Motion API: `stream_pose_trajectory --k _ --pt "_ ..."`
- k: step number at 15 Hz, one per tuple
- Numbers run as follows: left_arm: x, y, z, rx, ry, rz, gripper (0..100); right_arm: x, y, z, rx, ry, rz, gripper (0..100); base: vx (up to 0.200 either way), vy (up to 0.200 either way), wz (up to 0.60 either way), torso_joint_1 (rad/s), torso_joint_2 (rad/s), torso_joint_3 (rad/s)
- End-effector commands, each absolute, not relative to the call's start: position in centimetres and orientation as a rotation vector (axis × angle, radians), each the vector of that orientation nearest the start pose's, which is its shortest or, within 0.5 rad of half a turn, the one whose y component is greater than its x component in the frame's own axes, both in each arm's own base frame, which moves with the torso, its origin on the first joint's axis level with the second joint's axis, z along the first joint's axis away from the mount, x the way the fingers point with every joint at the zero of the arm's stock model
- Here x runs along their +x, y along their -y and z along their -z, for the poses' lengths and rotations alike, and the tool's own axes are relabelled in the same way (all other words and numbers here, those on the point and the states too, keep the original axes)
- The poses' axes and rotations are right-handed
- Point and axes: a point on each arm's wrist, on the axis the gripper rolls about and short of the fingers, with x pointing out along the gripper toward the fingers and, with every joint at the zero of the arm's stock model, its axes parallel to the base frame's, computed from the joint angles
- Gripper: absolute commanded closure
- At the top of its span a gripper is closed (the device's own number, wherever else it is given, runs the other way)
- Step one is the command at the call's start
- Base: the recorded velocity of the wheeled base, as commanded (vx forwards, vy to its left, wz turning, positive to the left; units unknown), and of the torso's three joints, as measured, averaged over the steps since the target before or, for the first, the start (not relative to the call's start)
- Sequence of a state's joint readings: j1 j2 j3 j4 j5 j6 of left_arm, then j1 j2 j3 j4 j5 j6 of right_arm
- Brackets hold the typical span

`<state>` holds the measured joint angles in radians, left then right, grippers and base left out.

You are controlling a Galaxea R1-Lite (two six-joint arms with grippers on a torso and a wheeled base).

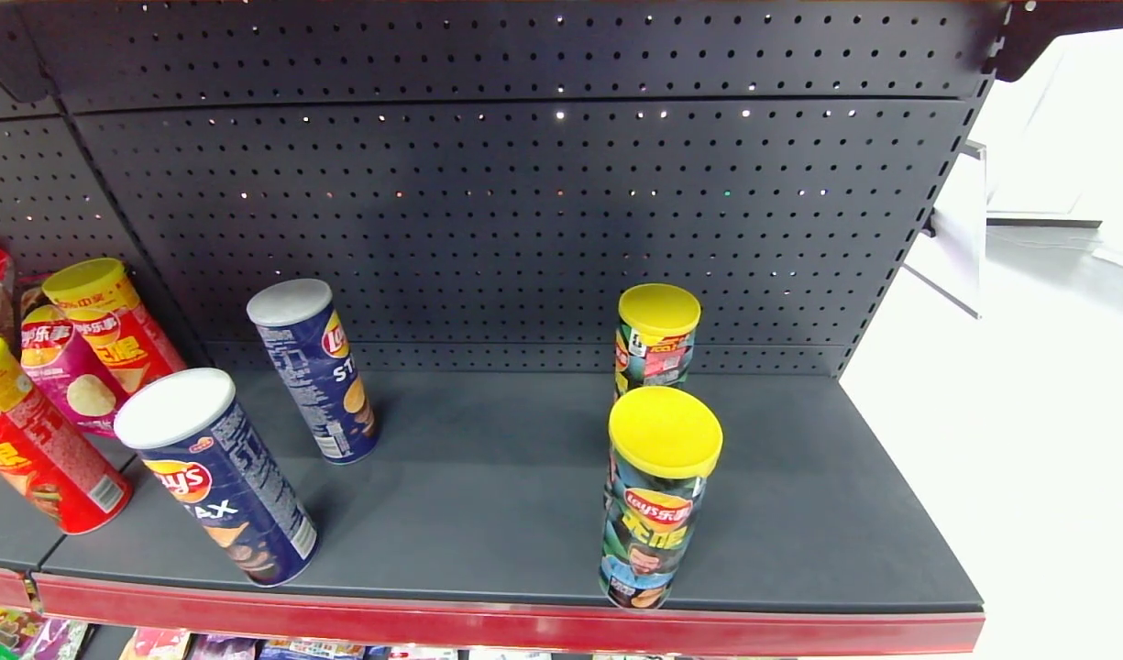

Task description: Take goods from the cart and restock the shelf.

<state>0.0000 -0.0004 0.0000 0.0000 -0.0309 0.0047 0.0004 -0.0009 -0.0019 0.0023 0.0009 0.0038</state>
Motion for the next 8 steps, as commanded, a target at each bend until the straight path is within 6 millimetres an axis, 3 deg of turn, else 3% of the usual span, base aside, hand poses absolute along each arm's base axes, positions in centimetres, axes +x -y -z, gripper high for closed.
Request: stream_pose_trajectory --k 1,4,8 --pt "-2.28 0.07 -7.55 0.005 0.0 0.031 0 -2.29 0.0 -7.56 0.005 -0.002 -0.003 0 0.0 0.0 0.0 0.0 0.0 0.0" --pt "-2.28 0.07 -7.55 0.006 0.0 0.031 0 -2.29 0.0 -7.56 0.005 -0.002 -0.002 0 0.0 0.0 0.0 0.0 0.0 0.0" --pt "-2.28 0.07 -7.55 0.006 0.0 0.031 0 -2.29 0.0 -7.56 0.005 -0.002 -0.002 0 -0.2 0.0 0.0 0.008 0.0 0.002"
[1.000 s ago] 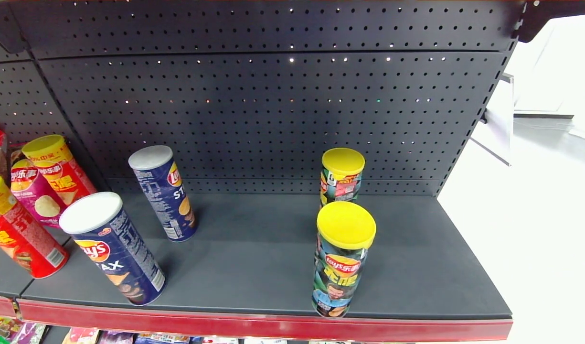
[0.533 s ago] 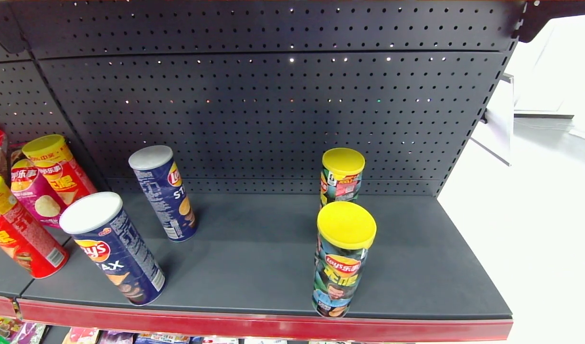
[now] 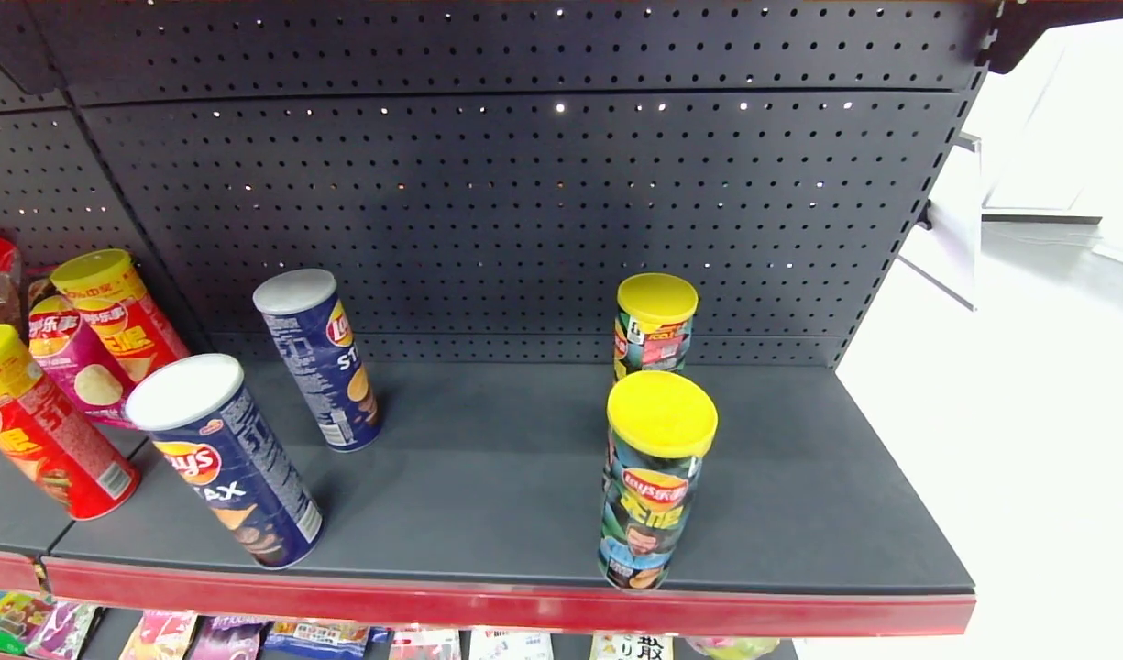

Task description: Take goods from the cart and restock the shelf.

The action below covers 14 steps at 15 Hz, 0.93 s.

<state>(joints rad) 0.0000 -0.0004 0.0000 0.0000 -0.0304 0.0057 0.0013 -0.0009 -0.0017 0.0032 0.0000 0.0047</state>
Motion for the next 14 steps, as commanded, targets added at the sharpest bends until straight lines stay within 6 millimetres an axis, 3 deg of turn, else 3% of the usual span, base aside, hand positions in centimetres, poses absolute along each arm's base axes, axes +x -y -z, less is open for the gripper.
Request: stream_pose_trajectory --k 1,5,14 --pt "-2.28 0.07 -7.55 0.006 0.0 0.031 0 -2.29 0.0 -7.56 0.005 -0.002 -0.002 0 -0.2 0.0 0.0 -0.002 0.01 0.002" --pt "-2.28 0.07 -7.55 0.006 0.0 0.032 0 -2.29 0.0 -7.56 0.005 -0.002 -0.002 0 -0.05 0.0 0.0 -0.003 0.0 0.004" --pt "-2.28 0.07 -7.55 0.006 0.0 0.032 0 -2.29 0.0 -7.56 0.005 -0.002 -0.002 0 0.0 0.2 0.0 0.005 0.0 0.002"
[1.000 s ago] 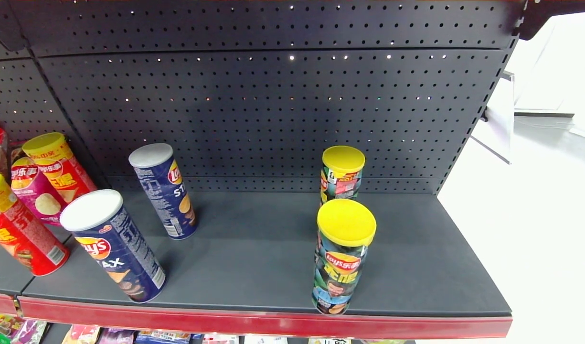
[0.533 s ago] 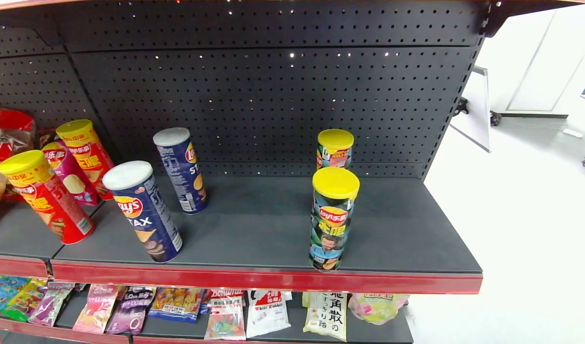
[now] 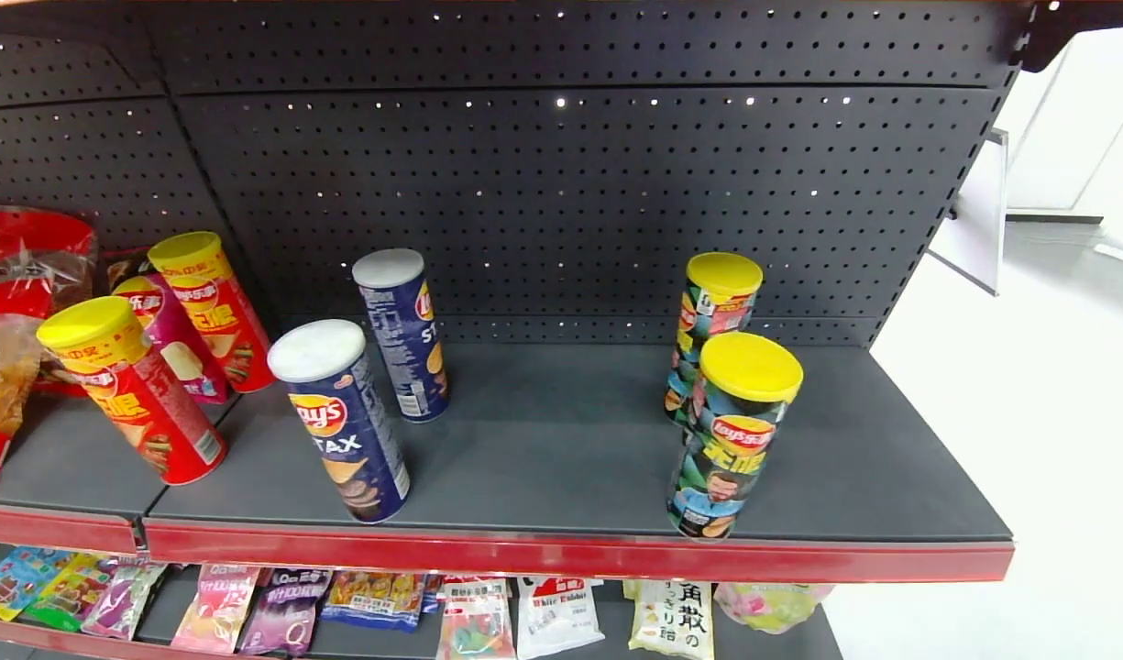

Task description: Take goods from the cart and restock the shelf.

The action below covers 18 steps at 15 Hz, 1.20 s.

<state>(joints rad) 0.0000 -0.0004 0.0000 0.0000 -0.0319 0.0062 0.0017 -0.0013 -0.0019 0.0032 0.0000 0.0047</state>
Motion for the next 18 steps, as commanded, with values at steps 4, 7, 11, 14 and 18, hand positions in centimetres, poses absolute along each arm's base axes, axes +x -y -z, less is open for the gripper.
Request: stream_pose_trajectory --k 4,7,11,14,18 --pt "-2.28 0.07 -7.55 0.006 0.0 0.032 0 -2.29 0.0 -7.56 0.005 -0.002 -0.002 0 0.0 0.2 0.0 0.002 0.0 0.002" --pt "-2.28 0.07 -7.55 0.006 0.0 0.031 0 -2.29 0.0 -7.56 0.005 -0.002 -0.002 0 0.0 0.2 0.0 0.004 0.0 0.001" --pt "-2.28 0.07 -7.55 0.006 0.0 0.032 0 -2.28 0.0 -7.52 0.005 -0.003 -0.002 0 0.0 0.2 0.0 0.0 0.0 0.0" --pt "-2.28 0.07 -7.55 0.008 0.0 0.032 0 -2.28 0.0 -7.52 0.005 -0.003 -0.002 0 0.0 0.2 0.0 -0.001 0.0 0.001" --pt "-2.28 0.07 -7.55 0.006 0.0 0.031 0 -2.29 0.0 -7.56 0.003 -0.002 -0.002 0 0.0 0.0 0.0 0.0 0.0 0.0"
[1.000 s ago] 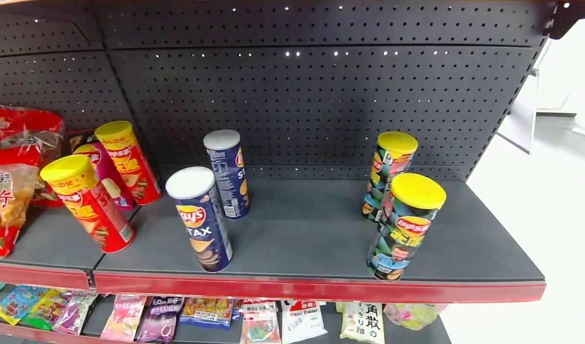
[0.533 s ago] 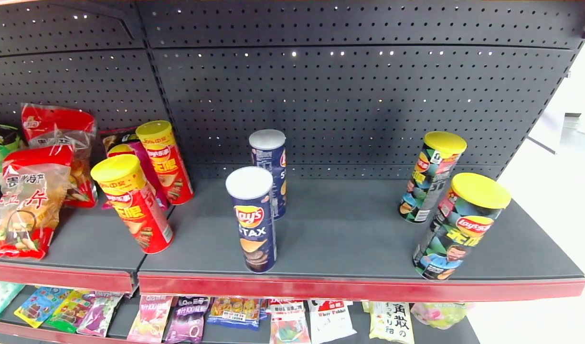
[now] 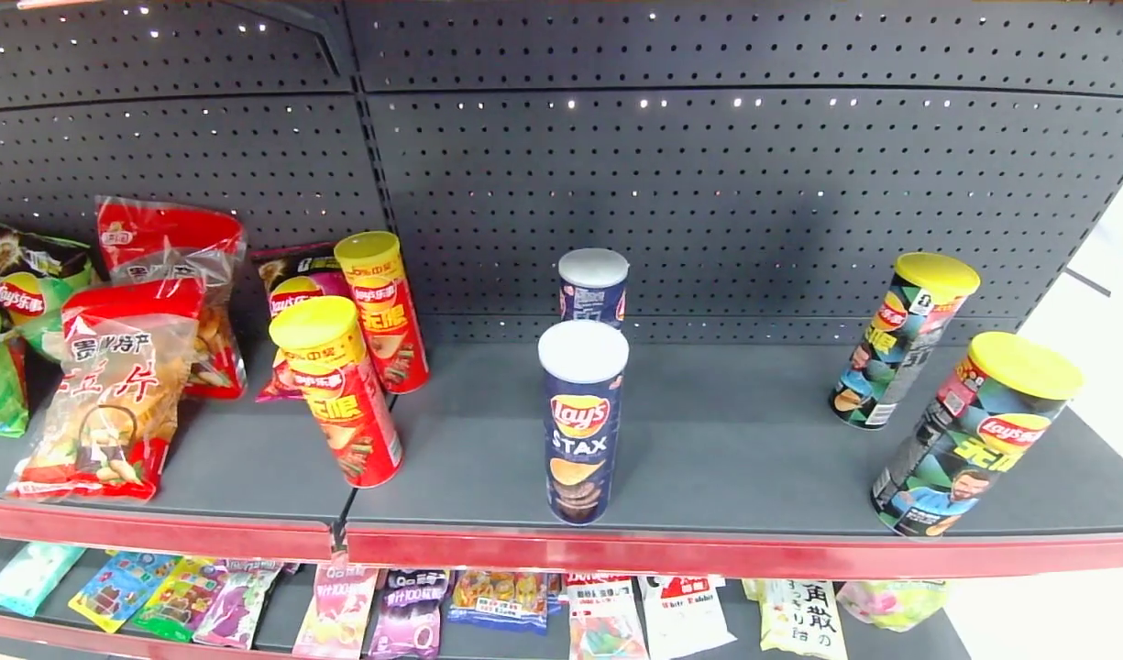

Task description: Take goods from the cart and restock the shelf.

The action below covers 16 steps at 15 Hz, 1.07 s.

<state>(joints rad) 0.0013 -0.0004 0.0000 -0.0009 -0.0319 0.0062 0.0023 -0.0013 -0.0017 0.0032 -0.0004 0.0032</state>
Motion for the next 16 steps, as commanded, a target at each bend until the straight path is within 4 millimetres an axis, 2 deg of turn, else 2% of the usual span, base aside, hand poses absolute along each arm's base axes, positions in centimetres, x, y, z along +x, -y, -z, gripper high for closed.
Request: stream_pose_trajectory --k 1,3,6,16 --pt "-2.28 0.07 -7.55 0.006 0.0 0.031 0 -2.29 0.0 -7.56 0.003 -0.002 -0.002 0 0.0 0.0 0.0 0.0 0.0 0.0" --pt "-2.28 0.07 -7.55 0.006 0.0 0.032 0 -2.29 0.0 -7.56 0.003 -0.002 -0.002 0 0.0 0.0 0.0 0.0 0.0 0.0" --pt "-2.28 0.07 -7.55 0.006 0.0 0.032 0 -2.29 0.0 -7.56 0.003 -0.002 -0.002 0 0.0 -0.2 0.0 0.002 0.0 0.005" --pt "-2.28 0.07 -7.55 0.006 0.0 0.031 0 -2.29 0.01 -7.56 0.005 -0.002 0.002 0 0.0 0.0 0.0 0.0 0.0 0.0"
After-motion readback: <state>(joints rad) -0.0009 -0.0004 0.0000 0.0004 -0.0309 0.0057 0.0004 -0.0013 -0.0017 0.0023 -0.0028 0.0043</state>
